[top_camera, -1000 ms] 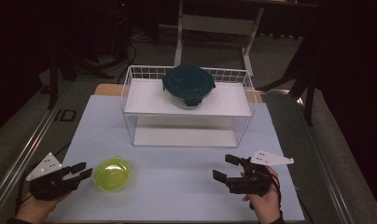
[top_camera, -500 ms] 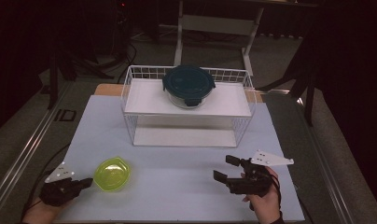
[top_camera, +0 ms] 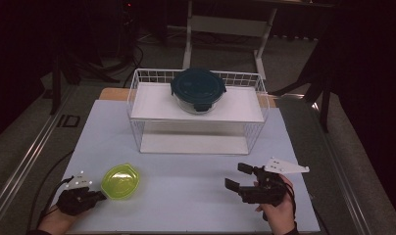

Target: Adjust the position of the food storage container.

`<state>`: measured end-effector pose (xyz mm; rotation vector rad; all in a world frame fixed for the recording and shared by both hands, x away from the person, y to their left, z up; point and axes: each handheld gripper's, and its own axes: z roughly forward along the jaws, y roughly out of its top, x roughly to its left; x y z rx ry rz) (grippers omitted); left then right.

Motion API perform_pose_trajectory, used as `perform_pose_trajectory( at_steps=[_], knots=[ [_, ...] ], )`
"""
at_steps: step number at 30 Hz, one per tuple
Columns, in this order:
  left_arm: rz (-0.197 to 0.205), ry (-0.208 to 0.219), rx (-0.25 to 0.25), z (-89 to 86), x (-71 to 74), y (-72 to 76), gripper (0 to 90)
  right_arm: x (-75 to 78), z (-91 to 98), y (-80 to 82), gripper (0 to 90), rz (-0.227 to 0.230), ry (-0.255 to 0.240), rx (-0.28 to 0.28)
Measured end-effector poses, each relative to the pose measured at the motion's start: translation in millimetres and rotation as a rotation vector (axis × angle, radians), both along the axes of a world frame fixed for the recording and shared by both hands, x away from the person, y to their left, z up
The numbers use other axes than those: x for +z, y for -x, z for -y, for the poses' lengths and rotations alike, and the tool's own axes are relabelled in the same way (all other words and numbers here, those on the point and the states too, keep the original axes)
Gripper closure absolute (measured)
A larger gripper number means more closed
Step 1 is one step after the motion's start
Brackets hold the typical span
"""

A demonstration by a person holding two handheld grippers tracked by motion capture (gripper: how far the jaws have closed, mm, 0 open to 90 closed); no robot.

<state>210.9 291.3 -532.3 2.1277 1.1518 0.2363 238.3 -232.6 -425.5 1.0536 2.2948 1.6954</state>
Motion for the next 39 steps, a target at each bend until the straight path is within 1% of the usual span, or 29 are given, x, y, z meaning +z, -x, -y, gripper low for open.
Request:
perform_pose_trajectory(
  at_steps=[2,5,8,12,13,20,24,27,28,29,36,39],
  knots=[
    [-0.002,-0.007,-0.008,3.0,0.5,-1.3,88.8,0.0,0.4,-0.2,18.7,-0.001,0.000,0.000],
    [0.004,-0.018,0.006,3.6,1.6,-3.3,88.8,-0.5,1.0,-0.3,18.7,-0.005,0.000,-0.001],
    [0.009,-0.002,0.029,1.4,1.7,-8.4,88.8,-1.3,0.9,-0.6,18.7,-0.007,-0.001,0.000],
    [0.006,-0.009,0.024,2.6,1.9,-12.0,88.8,-1.5,0.8,-0.7,18.7,-0.008,-0.001,0.000],
    [0.004,-0.011,0.013,7.2,2.0,-16.3,88.7,-1.2,0.8,-0.2,18.7,-0.007,0.002,-0.002],
    [0.000,-0.010,-0.020,22.8,1.6,-24.9,88.8,-2.1,2.2,-1.1,18.8,-0.017,-0.003,-0.007],
    [0.000,-0.026,-0.043,32.5,2.1,-30.1,88.8,-2.2,2.4,-1.0,18.8,-0.018,-0.004,-0.007],
    [-0.002,-0.026,-0.057,40.0,2.6,-35.7,88.8,-2.5,2.6,-1.0,18.8,-0.020,-0.002,-0.008],
    [-0.002,-0.026,-0.057,40.0,2.6,-35.7,88.8,-2.7,2.7,-1.0,18.8,-0.021,-0.004,-0.007],
    [-0.003,-0.025,-0.068,46.1,2.4,-38.8,88.8,-3.0,2.7,-0.9,18.8,-0.023,-0.004,-0.007],
    [-0.005,-0.032,-0.106,64.9,2.8,-47.9,88.8,-3.4,4.1,-0.6,18.8,-0.028,-0.005,-0.009],
    [-0.007,-0.033,-0.120,72.9,2.9,-51.1,88.8,-2.6,5.1,-0.4,18.8,-0.024,-0.003,-0.010]
  ],
)
